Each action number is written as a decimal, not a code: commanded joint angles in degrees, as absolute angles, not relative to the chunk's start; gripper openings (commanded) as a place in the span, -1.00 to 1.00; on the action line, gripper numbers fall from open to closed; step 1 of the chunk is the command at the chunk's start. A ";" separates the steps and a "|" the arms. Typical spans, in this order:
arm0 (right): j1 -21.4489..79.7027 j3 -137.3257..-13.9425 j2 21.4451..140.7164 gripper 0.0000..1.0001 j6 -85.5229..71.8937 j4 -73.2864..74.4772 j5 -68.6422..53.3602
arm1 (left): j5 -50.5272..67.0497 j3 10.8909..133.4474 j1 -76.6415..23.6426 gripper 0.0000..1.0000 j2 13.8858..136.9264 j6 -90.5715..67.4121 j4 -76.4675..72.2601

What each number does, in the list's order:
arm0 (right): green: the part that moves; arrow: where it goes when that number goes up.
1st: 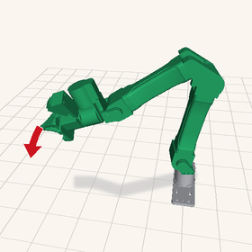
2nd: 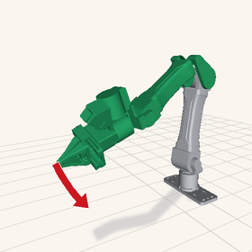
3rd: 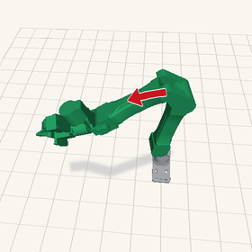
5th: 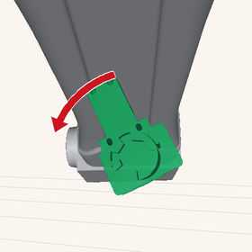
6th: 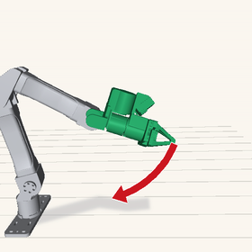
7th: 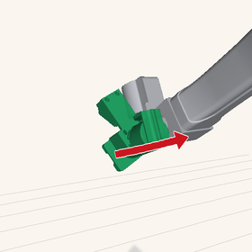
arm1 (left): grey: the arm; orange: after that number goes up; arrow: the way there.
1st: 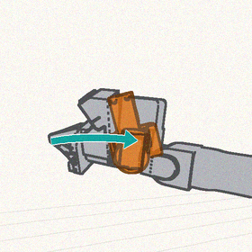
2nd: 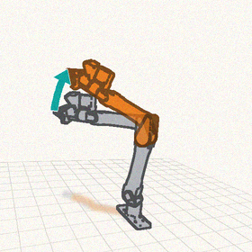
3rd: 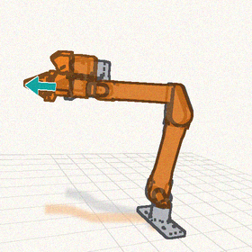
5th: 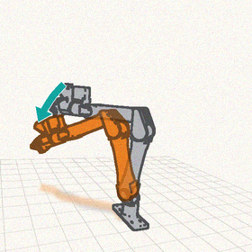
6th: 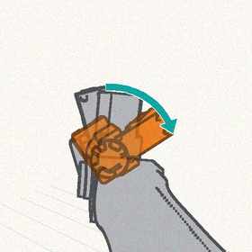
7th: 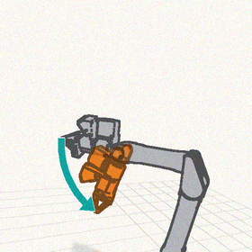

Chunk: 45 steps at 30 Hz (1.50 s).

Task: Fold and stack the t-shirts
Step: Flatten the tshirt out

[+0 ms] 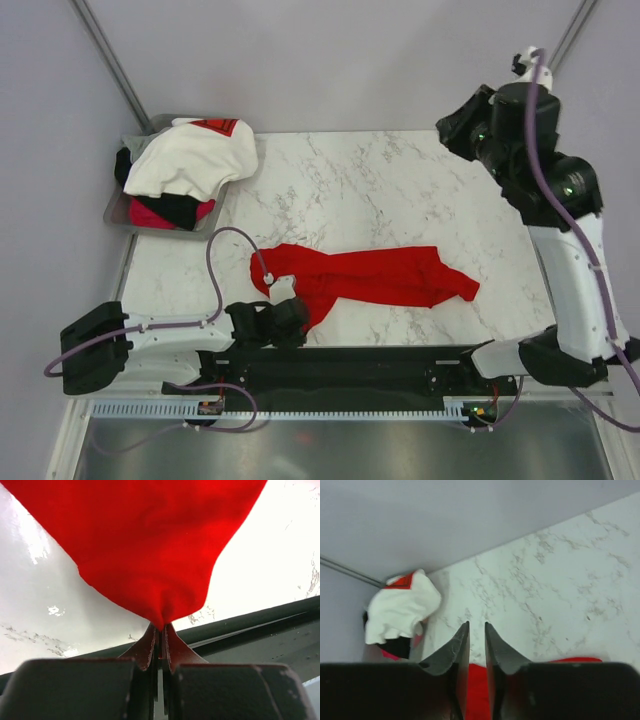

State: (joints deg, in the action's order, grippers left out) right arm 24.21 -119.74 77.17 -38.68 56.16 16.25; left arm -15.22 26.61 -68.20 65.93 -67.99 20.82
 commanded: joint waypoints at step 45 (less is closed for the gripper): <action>20.31 -109.41 76.88 -1.00 -34.55 65.48 21.45 | -45.96 74.16 -66.98 -0.96 50.70 -53.73 64.68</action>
